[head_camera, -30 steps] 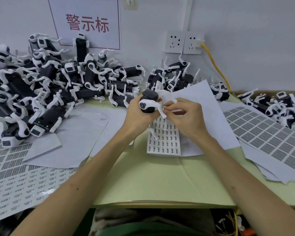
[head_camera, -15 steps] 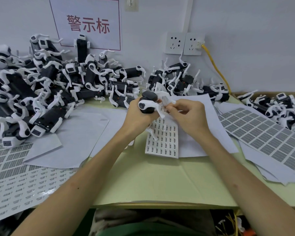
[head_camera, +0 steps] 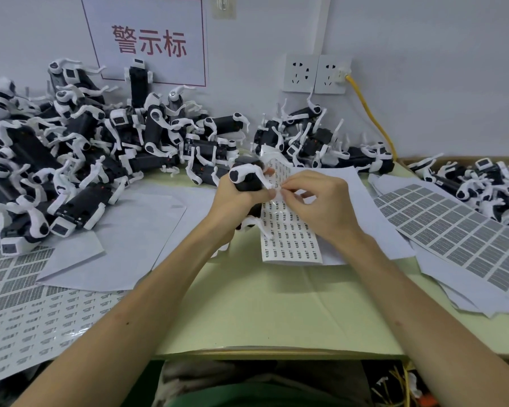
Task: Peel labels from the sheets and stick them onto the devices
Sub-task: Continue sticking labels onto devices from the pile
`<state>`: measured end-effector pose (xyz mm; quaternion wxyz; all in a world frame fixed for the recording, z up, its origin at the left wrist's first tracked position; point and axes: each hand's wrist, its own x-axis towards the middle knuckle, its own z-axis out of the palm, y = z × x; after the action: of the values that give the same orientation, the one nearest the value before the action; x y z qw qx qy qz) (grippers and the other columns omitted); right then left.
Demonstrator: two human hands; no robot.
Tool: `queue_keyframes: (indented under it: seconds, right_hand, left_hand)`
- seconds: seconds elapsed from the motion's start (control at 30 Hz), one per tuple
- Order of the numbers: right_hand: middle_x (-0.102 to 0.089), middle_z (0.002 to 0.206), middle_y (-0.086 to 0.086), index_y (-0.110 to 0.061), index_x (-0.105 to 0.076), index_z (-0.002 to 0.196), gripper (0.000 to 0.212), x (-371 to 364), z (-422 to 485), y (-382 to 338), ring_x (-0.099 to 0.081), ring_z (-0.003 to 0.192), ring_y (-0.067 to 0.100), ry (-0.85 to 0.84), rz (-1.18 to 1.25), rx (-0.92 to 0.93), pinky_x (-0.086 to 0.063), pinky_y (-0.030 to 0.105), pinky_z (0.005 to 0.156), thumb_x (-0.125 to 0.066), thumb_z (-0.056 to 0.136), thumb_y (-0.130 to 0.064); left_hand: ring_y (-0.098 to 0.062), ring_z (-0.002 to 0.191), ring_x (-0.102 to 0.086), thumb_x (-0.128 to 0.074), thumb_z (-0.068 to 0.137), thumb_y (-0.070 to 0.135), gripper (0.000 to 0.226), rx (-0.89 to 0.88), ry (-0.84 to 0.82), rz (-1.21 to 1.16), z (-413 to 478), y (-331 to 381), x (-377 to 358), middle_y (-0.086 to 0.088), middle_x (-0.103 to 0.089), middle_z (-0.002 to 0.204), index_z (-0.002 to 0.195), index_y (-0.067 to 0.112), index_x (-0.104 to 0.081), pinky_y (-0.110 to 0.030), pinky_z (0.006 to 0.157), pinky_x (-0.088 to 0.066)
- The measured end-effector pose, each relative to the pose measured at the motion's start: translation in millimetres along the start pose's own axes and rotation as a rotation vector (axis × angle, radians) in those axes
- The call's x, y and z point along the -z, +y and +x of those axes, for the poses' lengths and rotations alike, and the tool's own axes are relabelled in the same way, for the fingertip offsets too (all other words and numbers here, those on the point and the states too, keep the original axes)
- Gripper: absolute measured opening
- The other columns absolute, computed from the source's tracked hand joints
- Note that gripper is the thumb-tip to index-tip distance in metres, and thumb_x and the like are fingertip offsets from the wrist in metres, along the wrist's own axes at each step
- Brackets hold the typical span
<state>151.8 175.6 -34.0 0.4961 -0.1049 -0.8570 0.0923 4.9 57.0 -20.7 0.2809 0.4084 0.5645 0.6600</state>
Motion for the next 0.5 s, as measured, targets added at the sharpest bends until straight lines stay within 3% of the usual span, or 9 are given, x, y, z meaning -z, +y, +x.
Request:
queue_keyframes:
  seconds: [0.1, 0.2, 0.23, 0.33, 0.5]
  right_hand:
    - [-0.075, 0.084, -0.001, -0.008, -0.078, 0.085, 0.004, 0.3, 0.7, -2.2, -0.069, 0.075, 0.017, -0.012, -0.046, 0.032, -0.058, 0.042, 0.062, -0.073, 0.086, -0.008]
    - [-0.067, 0.078, -0.007, -0.008, -0.077, 0.085, 0.006, -1.9, -0.4, -4.5, -0.063, 0.067, 0.014, 0.010, -0.049, -0.010, -0.058, 0.042, 0.060, -0.072, 0.084, -0.007]
    - [-0.064, 0.078, -0.009, -0.008, -0.077, 0.085, 0.006, -2.8, -0.7, -3.8, -0.063, 0.066, 0.014, 0.020, -0.033, -0.039, -0.058, 0.041, 0.060, -0.072, 0.084, -0.006]
    - [-0.067, 0.080, -0.006, -0.006, -0.073, 0.084, 0.006, -3.5, 0.0, 1.1, -0.066, 0.069, 0.013, 0.027, 0.018, -0.147, -0.058, 0.039, 0.063, -0.073, 0.089, -0.010]
    - [-0.069, 0.085, -0.019, -0.017, -0.075, 0.091, 0.004, -2.4, 2.7, 3.5, -0.068, 0.075, -0.002, 0.072, 0.156, -0.273, -0.053, 0.013, 0.066, -0.073, 0.092, -0.014]
  left_hand:
    - [-0.010, 0.056, -0.060, -0.076, 0.085, -0.009, 0.016, -0.015, 0.007, 0.028, -0.1, -1.1, -2.4, -0.020, -0.064, 0.094, 0.086, 0.005, -0.068, -0.021, 0.040, -0.046]
    - [-0.015, 0.083, -0.065, -0.076, 0.084, -0.011, 0.021, -0.097, 0.003, 0.121, 0.7, -3.8, -4.9, -0.028, -0.071, 0.109, 0.089, 0.009, -0.070, -0.036, 0.072, -0.055]
    - [-0.016, 0.087, -0.065, -0.076, 0.083, -0.011, 0.021, -0.112, -0.009, 0.130, 0.9, -4.3, -4.9, -0.026, -0.072, 0.106, 0.088, 0.008, -0.071, -0.036, 0.077, -0.055]
    - [-0.006, 0.083, -0.067, -0.076, 0.081, -0.012, 0.032, -0.139, -0.042, 0.152, 0.9, -5.3, -4.9, -0.006, -0.076, 0.086, 0.073, 0.018, -0.068, -0.025, 0.073, -0.054]
    - [-0.018, 0.098, -0.069, -0.074, 0.082, -0.013, 0.029, -0.118, -0.003, 0.121, 3.0, -4.8, -3.2, -0.025, -0.073, 0.113, 0.075, 0.013, -0.067, -0.046, 0.090, -0.058]
